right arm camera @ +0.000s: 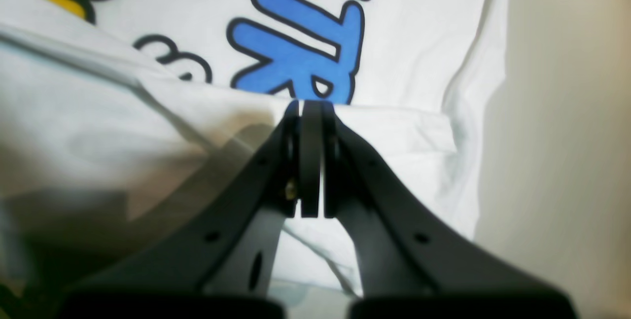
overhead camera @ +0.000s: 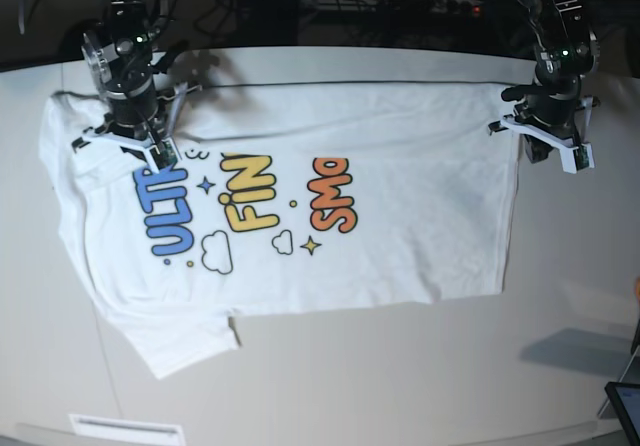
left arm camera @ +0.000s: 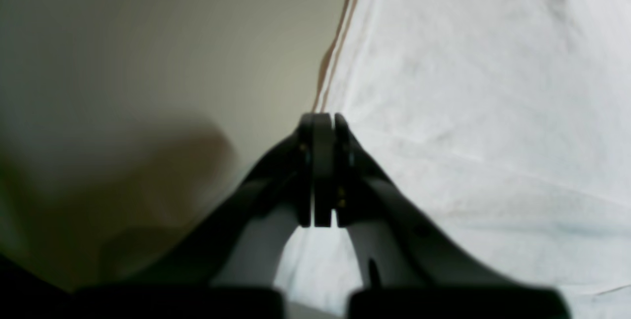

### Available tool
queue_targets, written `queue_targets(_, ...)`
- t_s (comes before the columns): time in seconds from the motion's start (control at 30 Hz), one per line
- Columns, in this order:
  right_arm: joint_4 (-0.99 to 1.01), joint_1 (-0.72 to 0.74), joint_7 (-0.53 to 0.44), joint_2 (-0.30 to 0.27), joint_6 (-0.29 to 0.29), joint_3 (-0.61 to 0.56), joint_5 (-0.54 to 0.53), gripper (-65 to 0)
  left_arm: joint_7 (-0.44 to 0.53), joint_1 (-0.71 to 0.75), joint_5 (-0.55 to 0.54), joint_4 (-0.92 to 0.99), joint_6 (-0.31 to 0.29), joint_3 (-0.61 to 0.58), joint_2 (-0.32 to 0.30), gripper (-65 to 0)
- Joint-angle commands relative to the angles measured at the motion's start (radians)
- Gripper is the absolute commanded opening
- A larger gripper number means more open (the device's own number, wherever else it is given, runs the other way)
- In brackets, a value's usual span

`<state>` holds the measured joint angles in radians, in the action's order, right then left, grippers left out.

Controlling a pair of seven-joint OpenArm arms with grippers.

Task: Fold the T-shirt properly

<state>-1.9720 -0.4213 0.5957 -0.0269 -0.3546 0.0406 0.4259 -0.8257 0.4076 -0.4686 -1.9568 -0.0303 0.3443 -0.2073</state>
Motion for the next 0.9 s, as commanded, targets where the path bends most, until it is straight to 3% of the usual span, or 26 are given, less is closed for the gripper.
queue_targets(0.0, -0.022, -0.001, -0.015, 0.000, 0.006, 0.002, 0.001, -63.7, 0.019, -0.002, 0.001, -0.014, -0.001, 0.005, -0.011, -65.0)
queue_targets(0.2, -0.039, -0.070, 0.045, 0.000, 0.006, 0.000, 0.001, -42.2, 0.019, -0.002, 0.001, -0.014, -0.001, 0.006, -0.013, -65.0)
queue_targets(0.87, -0.036, -0.112, 0.053, 0.002, 0.006, 0.000, -0.003, -41.4, 0.019, -0.005, 0.001, -0.014, -0.001, 0.006, -0.013, -65.0)
